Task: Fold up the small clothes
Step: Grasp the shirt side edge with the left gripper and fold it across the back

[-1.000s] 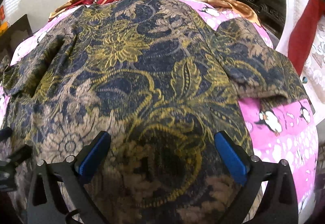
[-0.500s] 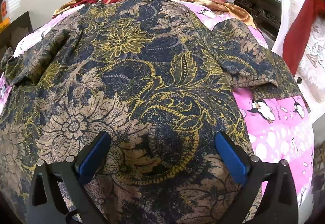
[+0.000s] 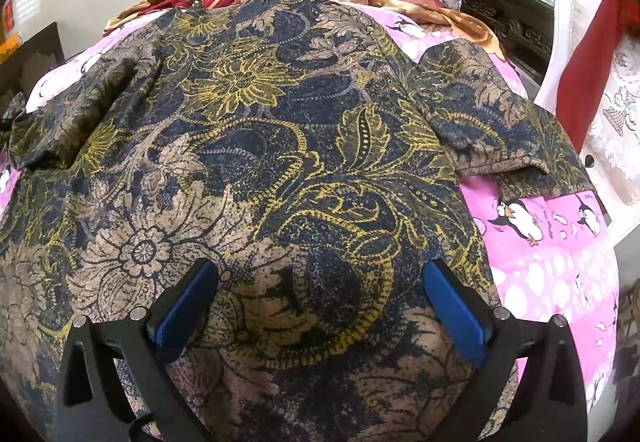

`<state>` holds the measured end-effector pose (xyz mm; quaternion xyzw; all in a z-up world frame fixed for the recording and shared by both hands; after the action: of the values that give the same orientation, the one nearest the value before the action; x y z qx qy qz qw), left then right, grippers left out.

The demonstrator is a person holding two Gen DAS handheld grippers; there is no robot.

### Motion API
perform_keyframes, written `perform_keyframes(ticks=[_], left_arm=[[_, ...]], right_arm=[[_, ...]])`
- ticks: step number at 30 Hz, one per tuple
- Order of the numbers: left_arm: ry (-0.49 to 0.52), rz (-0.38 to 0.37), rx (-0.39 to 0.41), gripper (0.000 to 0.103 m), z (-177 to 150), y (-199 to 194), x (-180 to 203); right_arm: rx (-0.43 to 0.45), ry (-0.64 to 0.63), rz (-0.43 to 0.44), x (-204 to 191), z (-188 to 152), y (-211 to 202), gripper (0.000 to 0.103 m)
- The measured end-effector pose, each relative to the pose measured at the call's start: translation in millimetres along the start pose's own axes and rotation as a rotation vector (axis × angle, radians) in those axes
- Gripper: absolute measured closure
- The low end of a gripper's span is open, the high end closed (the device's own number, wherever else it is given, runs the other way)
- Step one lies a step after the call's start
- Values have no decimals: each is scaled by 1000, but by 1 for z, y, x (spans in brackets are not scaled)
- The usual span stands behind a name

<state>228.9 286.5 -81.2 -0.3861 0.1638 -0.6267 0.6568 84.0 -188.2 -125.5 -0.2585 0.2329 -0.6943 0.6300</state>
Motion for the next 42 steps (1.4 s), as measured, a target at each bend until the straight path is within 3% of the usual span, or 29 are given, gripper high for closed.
perform_keyframes(ticks=[1,2,7,10,12,15,17,20,22,26,28,32,35,37,40,42], left_arm=[[-16,-30,-3,90,0,-4,0],[-39,-52,-7,98,1,-7,0],[-76,-19,98,98,13,-41,-21],[-114,33,208,98,37,-85,-50],[-142,90,287,98,55,-121,-76],[-172,232,409,98,81,-169,-116],[-221,279,440,98,91,-187,-136],[-219,282,452,98,106,-195,-140],[-171,245,442,98,112,-192,-120],[-58,7,376,98,101,-165,-31],[6,-132,317,98,79,-138,34],[119,-324,200,98,12,-81,156],[171,-400,95,98,-45,-34,226],[236,-406,39,95,-81,-12,255],[280,-382,-50,77,-121,13,270],[279,-399,-55,63,-134,-1,258]], right_arm=[[0,1,1,0,0,0,0],[0,0,0,0,0,0,0],[1,0,0,0,0,0,0],[1,0,0,0,0,0,0],[1,-1,0,0,0,0,0],[2,-1,0,0,0,0,0],[2,-1,0,0,0,0,0],[2,-2,0,0,0,0,0],[2,-2,0,-1,0,0,0],[3,-5,-4,-1,0,0,0],[3,-5,-5,-1,0,0,0],[2,0,-1,-1,1,0,0],[-7,10,6,0,1,0,0],[-21,20,19,2,3,-1,0],[-23,22,59,7,14,-10,9],[38,53,89,16,32,-20,9]])
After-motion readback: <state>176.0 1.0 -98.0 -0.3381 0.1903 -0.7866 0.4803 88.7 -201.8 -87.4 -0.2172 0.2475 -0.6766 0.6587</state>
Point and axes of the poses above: each gripper's, at about its wrist camera, not at the fingertips, and y roughly the way its jaws point, x to its right, z to its top, the point moved 2 cm from there along y, roughly the way its jaws point, and after that the axes turned 13 degrees about x, right-handed, at the moved point
